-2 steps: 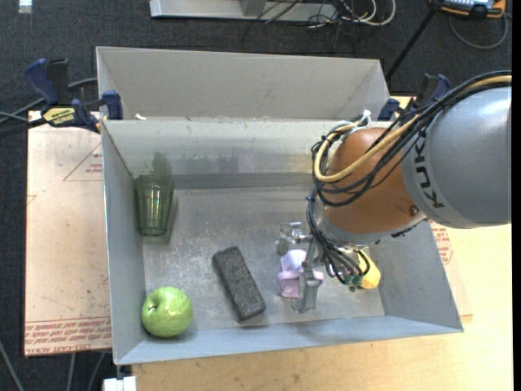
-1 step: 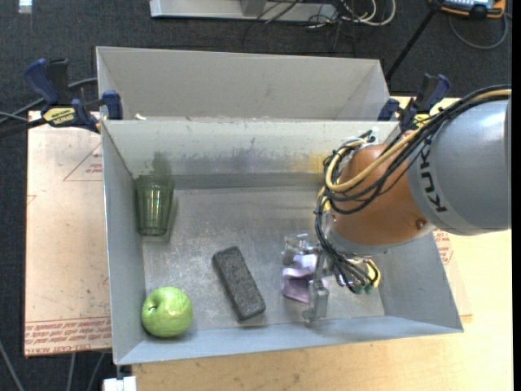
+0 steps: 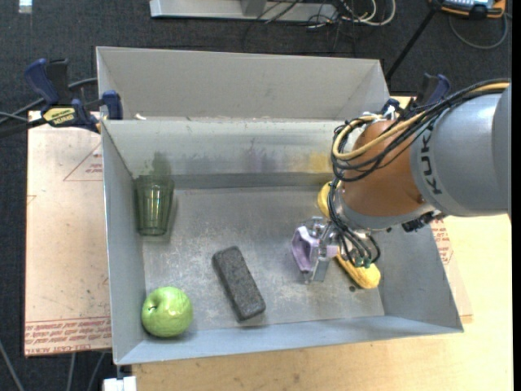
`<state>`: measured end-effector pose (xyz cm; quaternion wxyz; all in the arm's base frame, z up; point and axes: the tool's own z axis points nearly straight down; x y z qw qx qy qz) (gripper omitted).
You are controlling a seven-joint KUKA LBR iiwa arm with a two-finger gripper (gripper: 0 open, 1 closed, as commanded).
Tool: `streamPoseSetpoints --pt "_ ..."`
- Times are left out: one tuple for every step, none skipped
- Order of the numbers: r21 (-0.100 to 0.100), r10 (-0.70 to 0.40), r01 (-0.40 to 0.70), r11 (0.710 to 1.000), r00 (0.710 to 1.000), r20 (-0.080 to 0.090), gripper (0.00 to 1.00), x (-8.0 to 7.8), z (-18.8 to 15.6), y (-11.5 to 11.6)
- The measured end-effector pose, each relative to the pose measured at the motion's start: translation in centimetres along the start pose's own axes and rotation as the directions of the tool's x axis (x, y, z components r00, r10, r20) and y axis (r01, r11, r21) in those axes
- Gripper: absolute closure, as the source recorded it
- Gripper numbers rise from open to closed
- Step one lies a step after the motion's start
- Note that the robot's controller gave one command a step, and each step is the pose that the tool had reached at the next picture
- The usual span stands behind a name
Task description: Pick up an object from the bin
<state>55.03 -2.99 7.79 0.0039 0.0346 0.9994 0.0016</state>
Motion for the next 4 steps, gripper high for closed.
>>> streamPoseSetpoints --pt "0.0 0.0 0.0 1.0 1.0 0.0 1.0 0.0 0.0 0.0" --pt "0.0 0.02 -0.02 1.0 1.0 -0.009 1.0 -0.4 -3.9 0.2" --pt "0.0 0.013 -0.013 1.0 1.0 -0.002 1.0 -1.3 -9.4 1.5" --pt "-0.001 0.033 -0.033 0.999 0.999 -0.006 1.0 -2.6 -16.7 0.9"
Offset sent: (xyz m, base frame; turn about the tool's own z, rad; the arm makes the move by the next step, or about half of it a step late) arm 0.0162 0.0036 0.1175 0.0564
